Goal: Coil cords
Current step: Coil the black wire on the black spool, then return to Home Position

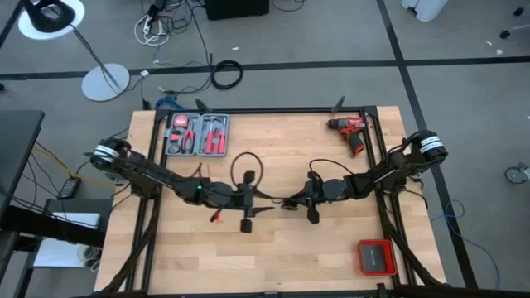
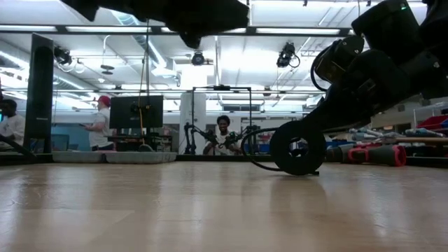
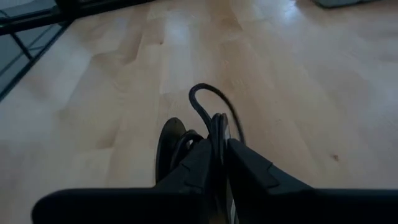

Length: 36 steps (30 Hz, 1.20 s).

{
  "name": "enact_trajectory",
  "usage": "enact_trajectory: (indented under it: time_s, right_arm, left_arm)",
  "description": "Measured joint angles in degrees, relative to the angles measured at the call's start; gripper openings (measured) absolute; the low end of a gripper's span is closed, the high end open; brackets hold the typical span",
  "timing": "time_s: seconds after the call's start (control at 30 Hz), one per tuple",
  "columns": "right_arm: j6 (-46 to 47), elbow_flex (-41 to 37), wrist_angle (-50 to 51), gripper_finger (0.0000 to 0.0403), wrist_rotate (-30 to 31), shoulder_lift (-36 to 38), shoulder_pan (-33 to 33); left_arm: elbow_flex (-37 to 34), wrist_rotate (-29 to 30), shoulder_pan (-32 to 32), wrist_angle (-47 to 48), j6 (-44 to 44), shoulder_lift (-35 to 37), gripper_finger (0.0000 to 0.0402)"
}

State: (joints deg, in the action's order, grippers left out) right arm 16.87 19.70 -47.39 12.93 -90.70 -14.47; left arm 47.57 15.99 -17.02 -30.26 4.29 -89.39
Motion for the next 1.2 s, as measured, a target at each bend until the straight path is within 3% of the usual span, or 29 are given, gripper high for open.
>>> enact_trajectory:
  time_s: [0.3, 0.63, 0.93, 1.2]
  right_arm:
    - [0.9, 0.0, 2.5, 0.0053, -2.3, 1.3, 0.0]
    - [0.0, 0.0, 7.3, 0.0114, -2.2, 4.6, 0.0]
    - [0.5, 0.0, 18.6, 0.012, -2.1, 16.3, 0.5]
    - [-2.3, 0.0, 21.2, 0.012, -2.1, 28.4, 0.6]
  left_arm:
    - [-6.4, 0.9, 0.0, 3.6, -2.6, 13.1, 0.0131]
    - [-6.7, 0.9, -0.2, 14.9, -4.9, 14.9, 0.0131]
    - [-6.7, 1.1, -1.5, 16.0, -0.1, 18.6, 0.0131]
    - [-6.7, -1.0, -2.0, 26.7, 1.2, 27.6, 0.0131]
